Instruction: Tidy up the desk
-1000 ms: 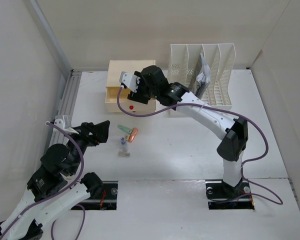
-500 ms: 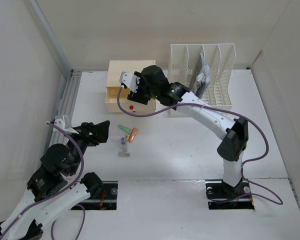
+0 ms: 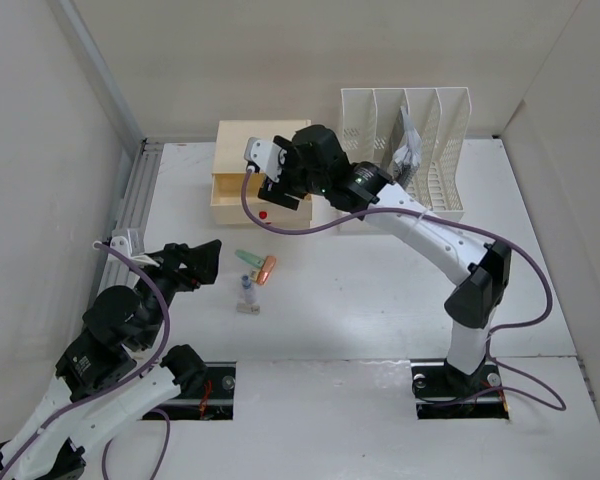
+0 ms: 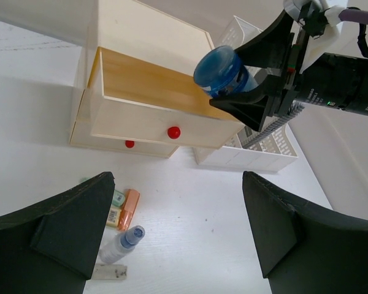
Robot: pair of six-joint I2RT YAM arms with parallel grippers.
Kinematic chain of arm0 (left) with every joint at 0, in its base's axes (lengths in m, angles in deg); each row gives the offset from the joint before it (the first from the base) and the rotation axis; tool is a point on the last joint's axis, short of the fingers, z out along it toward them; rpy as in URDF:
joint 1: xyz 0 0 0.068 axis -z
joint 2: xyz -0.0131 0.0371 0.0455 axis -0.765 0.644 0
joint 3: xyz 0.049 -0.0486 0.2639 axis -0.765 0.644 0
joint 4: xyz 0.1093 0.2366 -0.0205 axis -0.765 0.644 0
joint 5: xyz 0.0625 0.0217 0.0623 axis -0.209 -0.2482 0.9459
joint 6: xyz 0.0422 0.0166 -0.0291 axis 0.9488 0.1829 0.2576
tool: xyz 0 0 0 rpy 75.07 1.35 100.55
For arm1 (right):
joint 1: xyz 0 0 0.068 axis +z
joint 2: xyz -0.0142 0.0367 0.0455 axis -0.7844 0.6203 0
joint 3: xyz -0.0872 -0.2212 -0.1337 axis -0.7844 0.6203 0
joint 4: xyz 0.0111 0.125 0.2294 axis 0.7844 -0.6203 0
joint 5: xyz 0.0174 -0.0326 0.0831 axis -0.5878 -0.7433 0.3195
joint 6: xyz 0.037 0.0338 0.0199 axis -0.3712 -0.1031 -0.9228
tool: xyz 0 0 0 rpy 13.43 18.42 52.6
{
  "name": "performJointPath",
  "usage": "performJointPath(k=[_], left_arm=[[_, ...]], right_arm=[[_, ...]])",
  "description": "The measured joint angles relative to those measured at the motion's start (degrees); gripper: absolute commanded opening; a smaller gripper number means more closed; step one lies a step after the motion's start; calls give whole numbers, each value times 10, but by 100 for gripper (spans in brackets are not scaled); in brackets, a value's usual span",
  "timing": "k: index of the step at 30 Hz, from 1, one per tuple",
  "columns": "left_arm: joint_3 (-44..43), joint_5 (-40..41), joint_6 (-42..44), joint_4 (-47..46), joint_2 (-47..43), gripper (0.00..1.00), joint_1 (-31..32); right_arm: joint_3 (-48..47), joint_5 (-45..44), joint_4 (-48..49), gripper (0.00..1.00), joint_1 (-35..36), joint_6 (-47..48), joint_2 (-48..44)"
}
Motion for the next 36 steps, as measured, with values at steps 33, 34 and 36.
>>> performJointPath(k=[33,34,36], left_arm=[[0,-11,6,-29,27,75,0],[0,-12,7,-29,27,77,0],[0,-12,8,-30,27,78,0]], right_arm=[[44,273,-118,0,-8,24,18],[49,256,-115,0,-7,20,27],[57,202,-101,0,-7,9,41]])
